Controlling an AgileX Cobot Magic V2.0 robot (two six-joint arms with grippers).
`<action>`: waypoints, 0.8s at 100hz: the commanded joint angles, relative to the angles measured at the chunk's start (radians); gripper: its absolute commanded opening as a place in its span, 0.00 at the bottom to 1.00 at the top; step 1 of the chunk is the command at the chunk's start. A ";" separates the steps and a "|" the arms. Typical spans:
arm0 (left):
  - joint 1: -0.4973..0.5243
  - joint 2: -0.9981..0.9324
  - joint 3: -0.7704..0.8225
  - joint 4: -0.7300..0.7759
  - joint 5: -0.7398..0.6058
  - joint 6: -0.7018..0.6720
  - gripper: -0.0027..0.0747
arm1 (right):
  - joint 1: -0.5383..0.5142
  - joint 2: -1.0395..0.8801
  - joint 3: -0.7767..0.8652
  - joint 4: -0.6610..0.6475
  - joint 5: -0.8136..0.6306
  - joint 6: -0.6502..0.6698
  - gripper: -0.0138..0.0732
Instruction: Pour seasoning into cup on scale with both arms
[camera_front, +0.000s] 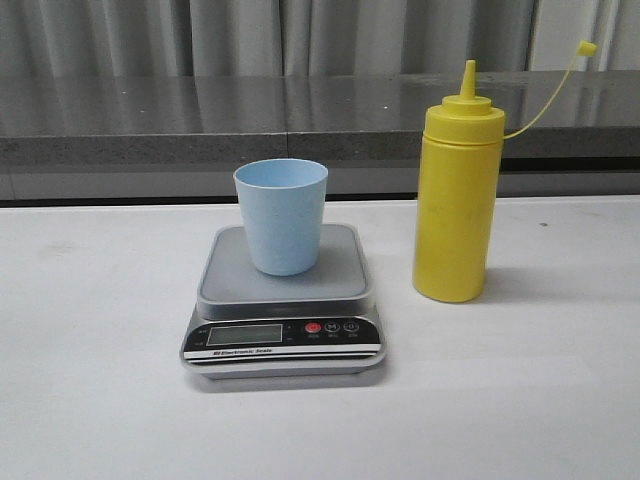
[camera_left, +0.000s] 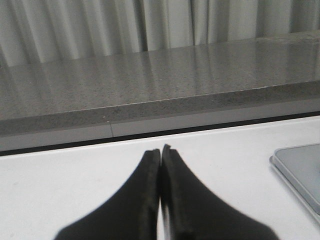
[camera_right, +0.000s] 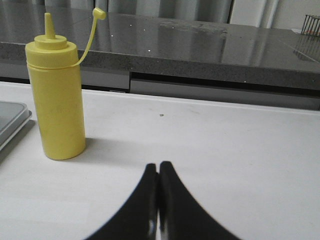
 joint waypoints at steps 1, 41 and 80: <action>0.026 -0.031 0.010 0.026 -0.091 -0.053 0.01 | -0.006 -0.021 -0.020 -0.001 -0.089 0.000 0.08; 0.050 -0.190 0.149 0.041 -0.121 -0.053 0.01 | -0.006 -0.021 -0.020 -0.001 -0.088 0.000 0.08; 0.050 -0.190 0.205 0.041 -0.201 -0.084 0.01 | -0.006 -0.021 -0.020 -0.001 -0.088 0.000 0.08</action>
